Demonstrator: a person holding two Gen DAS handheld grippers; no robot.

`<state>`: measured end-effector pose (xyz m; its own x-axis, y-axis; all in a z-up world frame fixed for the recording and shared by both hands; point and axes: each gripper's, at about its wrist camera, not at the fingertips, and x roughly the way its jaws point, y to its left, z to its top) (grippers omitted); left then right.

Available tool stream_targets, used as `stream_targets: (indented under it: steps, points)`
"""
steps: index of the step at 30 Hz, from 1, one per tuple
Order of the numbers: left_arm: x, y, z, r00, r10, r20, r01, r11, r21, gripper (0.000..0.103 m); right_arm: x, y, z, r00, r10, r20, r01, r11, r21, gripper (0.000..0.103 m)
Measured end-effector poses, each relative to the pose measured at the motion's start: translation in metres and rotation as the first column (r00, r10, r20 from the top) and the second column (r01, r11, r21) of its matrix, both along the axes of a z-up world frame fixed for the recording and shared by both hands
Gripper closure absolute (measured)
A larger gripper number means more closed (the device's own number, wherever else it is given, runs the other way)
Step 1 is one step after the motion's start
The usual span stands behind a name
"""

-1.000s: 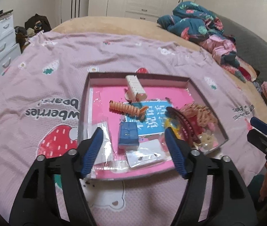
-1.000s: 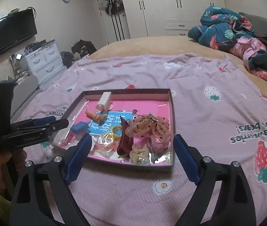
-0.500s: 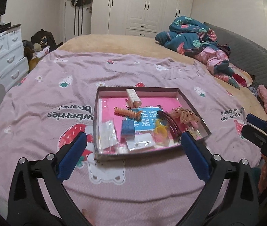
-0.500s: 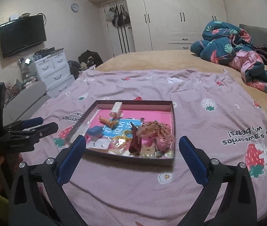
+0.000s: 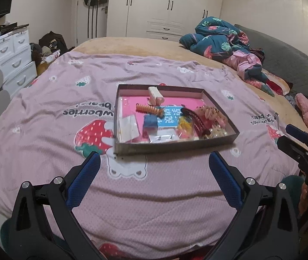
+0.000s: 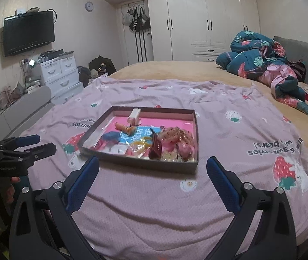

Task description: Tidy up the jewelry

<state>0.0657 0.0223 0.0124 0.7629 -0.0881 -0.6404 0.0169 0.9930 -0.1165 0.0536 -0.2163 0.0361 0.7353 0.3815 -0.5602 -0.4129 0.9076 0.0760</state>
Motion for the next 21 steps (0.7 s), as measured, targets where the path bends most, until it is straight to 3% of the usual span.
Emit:
stream_targets:
  steps: [21]
  points:
    - [-0.017, -0.002, -0.004, 1.0, 0.015, 0.018, -0.014, 1.0, -0.006, 0.009, -0.011, -0.002, -0.003, 1.0, -0.005, -0.009, 0.006, 1.0, 0.011, 0.004]
